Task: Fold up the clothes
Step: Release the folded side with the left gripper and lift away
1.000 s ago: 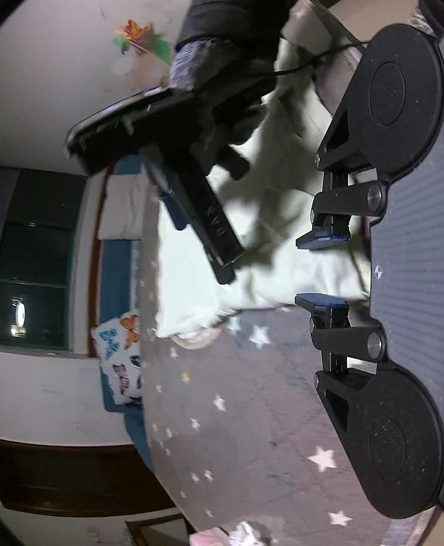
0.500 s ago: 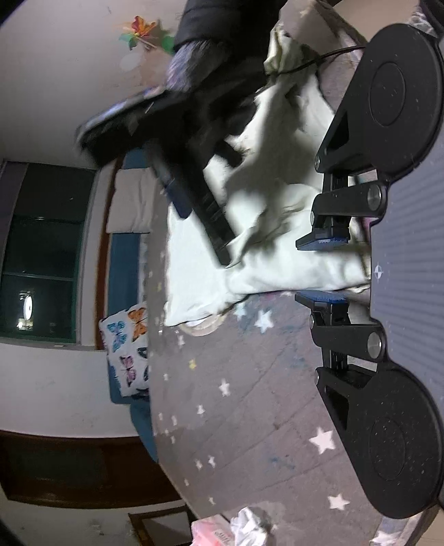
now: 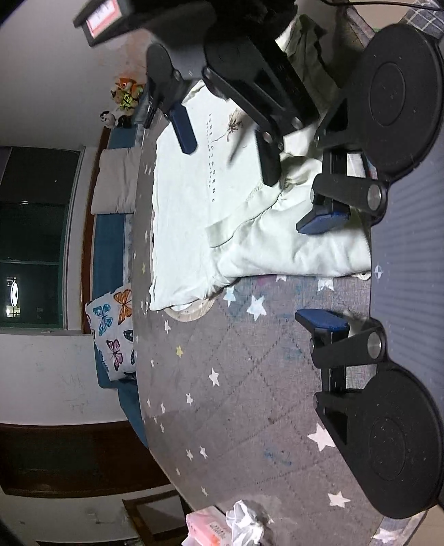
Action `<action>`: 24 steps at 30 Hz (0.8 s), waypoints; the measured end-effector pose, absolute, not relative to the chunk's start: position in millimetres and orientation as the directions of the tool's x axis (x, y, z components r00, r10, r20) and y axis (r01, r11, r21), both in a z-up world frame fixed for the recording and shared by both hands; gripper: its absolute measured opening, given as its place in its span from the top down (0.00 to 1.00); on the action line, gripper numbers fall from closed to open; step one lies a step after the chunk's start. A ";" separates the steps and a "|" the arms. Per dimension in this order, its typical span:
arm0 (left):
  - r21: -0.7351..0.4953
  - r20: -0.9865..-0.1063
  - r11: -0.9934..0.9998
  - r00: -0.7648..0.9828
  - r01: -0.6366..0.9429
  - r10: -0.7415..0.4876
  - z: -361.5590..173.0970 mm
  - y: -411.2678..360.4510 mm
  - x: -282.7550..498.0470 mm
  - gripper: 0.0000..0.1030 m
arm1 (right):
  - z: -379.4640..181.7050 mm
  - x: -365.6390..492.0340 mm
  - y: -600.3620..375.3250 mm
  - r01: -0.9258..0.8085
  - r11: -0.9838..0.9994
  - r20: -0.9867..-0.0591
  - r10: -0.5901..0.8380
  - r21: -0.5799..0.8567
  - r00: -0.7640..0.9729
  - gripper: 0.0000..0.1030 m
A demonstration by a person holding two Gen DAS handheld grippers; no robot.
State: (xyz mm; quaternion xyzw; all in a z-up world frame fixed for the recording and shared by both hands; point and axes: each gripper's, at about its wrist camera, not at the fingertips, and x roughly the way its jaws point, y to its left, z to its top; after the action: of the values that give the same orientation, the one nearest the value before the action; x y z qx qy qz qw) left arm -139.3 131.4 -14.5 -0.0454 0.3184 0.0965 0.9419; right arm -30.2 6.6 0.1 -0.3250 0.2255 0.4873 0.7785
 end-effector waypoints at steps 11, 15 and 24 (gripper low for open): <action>0.032 -0.619 0.975 0.761 -0.222 0.193 -15.0 124.3 -136.8 0.40 | 0.4 -36.7 -10.1 -0.897 0.336 -0.656 0.614 -0.285 0.439 0.00; 0.055 -0.621 0.974 0.757 -0.220 0.206 -16.5 120.7 -136.6 0.38 | -2.0 -33.9 -17.8 -0.903 0.353 -0.674 0.608 -0.245 0.421 0.00; 0.074 -0.629 0.970 0.744 -0.230 0.225 -18.1 117.7 -136.7 0.32 | -16.9 -24.3 -29.4 -0.912 0.388 -0.710 0.606 -0.130 0.359 0.00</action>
State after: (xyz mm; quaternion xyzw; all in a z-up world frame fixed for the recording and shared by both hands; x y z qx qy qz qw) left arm -136.7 117.7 -18.1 -0.0041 0.3361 0.1217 0.9339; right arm -24.3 -29.4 -16.9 -0.2641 0.2903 0.4859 0.7809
